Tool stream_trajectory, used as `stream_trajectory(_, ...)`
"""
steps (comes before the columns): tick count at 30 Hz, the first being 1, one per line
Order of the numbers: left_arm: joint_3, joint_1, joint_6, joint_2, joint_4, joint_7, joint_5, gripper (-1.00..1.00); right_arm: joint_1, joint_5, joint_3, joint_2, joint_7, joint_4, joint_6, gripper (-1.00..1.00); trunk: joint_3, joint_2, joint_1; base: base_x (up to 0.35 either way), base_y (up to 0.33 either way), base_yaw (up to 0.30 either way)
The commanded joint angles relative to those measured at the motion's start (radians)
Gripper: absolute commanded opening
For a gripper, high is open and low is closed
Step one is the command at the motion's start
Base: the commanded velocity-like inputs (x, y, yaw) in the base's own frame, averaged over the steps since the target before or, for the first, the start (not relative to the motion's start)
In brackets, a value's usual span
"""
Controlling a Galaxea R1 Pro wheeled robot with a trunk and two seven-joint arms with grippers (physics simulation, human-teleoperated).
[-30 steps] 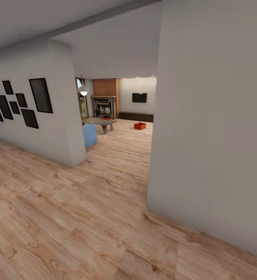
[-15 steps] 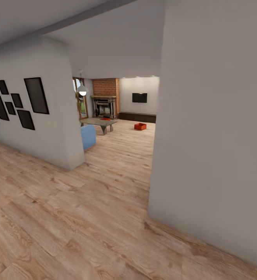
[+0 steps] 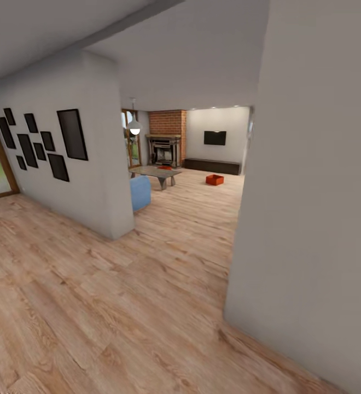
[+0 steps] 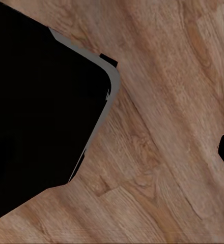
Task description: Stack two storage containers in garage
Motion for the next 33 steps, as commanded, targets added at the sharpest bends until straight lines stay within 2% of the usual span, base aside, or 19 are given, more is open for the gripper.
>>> stream_trajectory(1, 0.002, 0.0, -0.002, 0.0, 0.0, 0.001, 0.002, 1.0, -0.001, 0.009, -0.003, 0.0, 0.002, 0.003, -0.006, 1.0, 0.0, 0.0, 0.001, 0.324, 0.0, 0.272)
stream_trajectory(15, 0.002, 0.0, -0.002, 0.0, 0.0, 0.001, 0.003, 1.0, -0.001, 0.009, -0.003, -0.002, 0.002, 0.003, -0.006, 1.0, 0.0, 0.0, 0.001, 0.324, 0.0, 0.261)
stream_trajectory(33, 0.002, 0.0, -0.002, -0.002, 0.0, 0.001, 0.004, 1.0, -0.002, 0.009, -0.003, -0.003, 0.003, 0.003, -0.007, 1.0, 0.0, 0.0, 0.001, 0.324, 0.0, 0.017)
